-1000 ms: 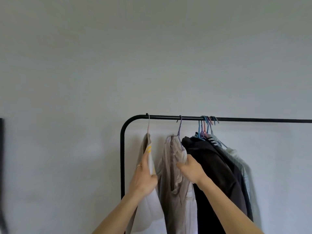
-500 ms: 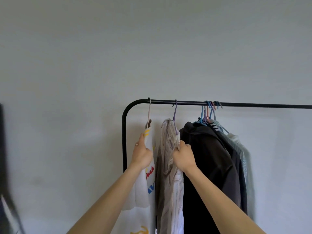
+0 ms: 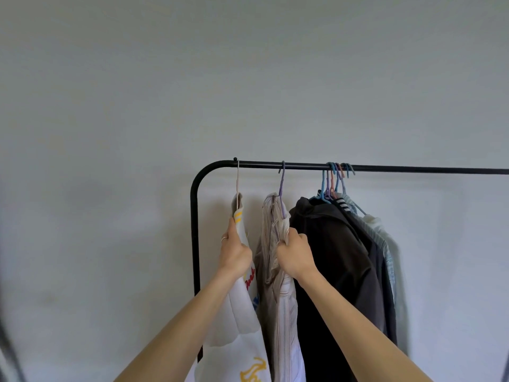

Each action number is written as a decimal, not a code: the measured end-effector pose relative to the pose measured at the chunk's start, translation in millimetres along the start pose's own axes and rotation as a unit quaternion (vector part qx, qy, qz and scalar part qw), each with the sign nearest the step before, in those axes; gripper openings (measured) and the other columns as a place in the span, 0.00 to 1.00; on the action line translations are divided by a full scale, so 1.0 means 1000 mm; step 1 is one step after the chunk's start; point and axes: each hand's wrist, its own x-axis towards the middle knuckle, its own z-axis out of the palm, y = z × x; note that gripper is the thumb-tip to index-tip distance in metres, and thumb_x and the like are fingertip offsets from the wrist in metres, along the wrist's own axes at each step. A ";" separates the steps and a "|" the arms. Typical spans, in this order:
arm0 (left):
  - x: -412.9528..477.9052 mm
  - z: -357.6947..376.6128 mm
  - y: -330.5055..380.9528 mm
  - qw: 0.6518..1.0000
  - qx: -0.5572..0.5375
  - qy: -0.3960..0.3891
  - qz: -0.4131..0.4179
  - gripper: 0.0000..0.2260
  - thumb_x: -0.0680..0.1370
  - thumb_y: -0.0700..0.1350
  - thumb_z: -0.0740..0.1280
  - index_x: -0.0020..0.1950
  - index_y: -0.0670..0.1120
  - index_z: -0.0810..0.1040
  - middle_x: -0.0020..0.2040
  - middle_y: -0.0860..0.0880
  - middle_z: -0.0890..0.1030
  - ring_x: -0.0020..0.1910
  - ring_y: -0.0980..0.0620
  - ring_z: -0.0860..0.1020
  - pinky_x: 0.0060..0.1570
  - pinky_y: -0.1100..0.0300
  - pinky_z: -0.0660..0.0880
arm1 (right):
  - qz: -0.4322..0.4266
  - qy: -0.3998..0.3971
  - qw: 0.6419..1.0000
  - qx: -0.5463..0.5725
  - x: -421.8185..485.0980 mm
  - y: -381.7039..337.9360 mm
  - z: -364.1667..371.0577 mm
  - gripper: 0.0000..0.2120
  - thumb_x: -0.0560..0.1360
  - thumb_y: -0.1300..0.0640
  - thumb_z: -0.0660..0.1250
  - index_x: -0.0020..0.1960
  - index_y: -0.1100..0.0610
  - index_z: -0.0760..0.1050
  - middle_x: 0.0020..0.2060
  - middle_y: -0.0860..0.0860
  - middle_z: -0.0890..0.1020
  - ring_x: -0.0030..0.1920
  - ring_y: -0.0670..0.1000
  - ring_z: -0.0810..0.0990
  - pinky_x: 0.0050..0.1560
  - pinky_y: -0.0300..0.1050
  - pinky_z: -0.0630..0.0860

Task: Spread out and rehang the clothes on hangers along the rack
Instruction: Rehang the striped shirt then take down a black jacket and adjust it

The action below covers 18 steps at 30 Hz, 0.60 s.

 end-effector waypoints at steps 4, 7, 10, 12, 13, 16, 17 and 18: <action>0.000 0.006 0.003 1.000 0.000 0.000 0.001 0.36 0.78 0.31 0.55 0.81 0.52 0.44 0.77 0.42 0.58 0.75 0.42 0.62 0.71 0.52 0.62 | 0.009 0.003 1.000 -0.003 0.001 0.003 -0.004 0.13 0.76 0.64 0.57 0.61 0.65 0.68 0.59 0.61 0.70 0.44 0.54 0.67 0.47 0.44 0.66; 0.000 0.008 0.005 1.000 0.009 0.006 -0.005 0.35 0.78 0.32 0.55 0.81 0.51 0.44 0.77 0.41 0.59 0.74 0.41 0.63 0.72 0.50 0.63 | 0.013 -0.001 1.000 0.001 0.002 0.007 -0.006 0.16 0.77 0.60 0.59 0.64 0.63 0.68 0.61 0.61 0.71 0.46 0.55 0.70 0.49 0.45 0.68; -0.004 0.004 0.006 0.999 0.047 0.017 0.001 0.35 0.78 0.34 0.58 0.81 0.50 0.45 0.76 0.40 0.60 0.72 0.39 0.65 0.71 0.48 0.66 | 0.019 0.000 1.000 0.004 -0.001 0.009 -0.011 0.22 0.77 0.50 0.62 0.68 0.59 0.68 0.64 0.59 0.71 0.54 0.58 0.75 0.54 0.47 0.72; -0.011 0.001 0.010 0.987 0.152 0.045 0.033 0.35 0.78 0.39 0.60 0.81 0.49 0.45 0.78 0.39 0.57 0.75 0.38 0.61 0.72 0.46 0.63 | 0.022 0.009 1.000 -0.015 -0.009 0.010 -0.017 0.30 0.76 0.40 0.62 0.72 0.54 0.65 0.67 0.55 0.69 0.61 0.58 0.76 0.57 0.49 0.72; -0.014 0.000 0.012 0.970 0.224 0.070 0.059 0.35 0.78 0.42 0.60 0.80 0.48 0.45 0.79 0.38 0.54 0.77 0.38 0.56 0.73 0.44 0.59 | 0.020 0.017 0.999 -0.038 -0.013 0.011 -0.022 0.32 0.75 0.36 0.61 0.73 0.53 0.64 0.69 0.54 0.68 0.62 0.57 0.76 0.58 0.50 0.72; -0.022 0.001 0.029 0.911 0.342 0.126 0.191 0.34 0.77 0.48 0.61 0.80 0.45 0.51 0.80 0.39 0.51 0.79 0.41 0.49 0.76 0.44 0.52 | -0.011 0.079 0.990 -0.115 -0.027 0.018 -0.043 0.31 0.75 0.33 0.57 0.72 0.50 0.65 0.69 0.50 0.68 0.63 0.56 0.76 0.56 0.51 0.73; -0.023 0.003 0.037 0.903 0.342 0.128 0.228 0.32 0.77 0.49 0.61 0.80 0.45 0.54 0.80 0.41 0.52 0.79 0.42 0.49 0.76 0.45 0.52 | -0.027 0.117 0.984 -0.128 -0.031 0.021 -0.051 0.29 0.76 0.35 0.58 0.71 0.50 0.66 0.68 0.49 0.69 0.64 0.55 0.74 0.54 0.51 0.73; -0.023 0.009 0.048 0.899 0.336 0.121 0.253 0.31 0.78 0.51 0.60 0.79 0.46 0.56 0.80 0.42 0.54 0.79 0.44 0.49 0.77 0.47 0.52 | -0.046 0.164 0.975 -0.142 -0.034 0.024 -0.061 0.26 0.76 0.38 0.59 0.69 0.51 0.68 0.67 0.49 0.71 0.64 0.54 0.73 0.53 0.51 0.74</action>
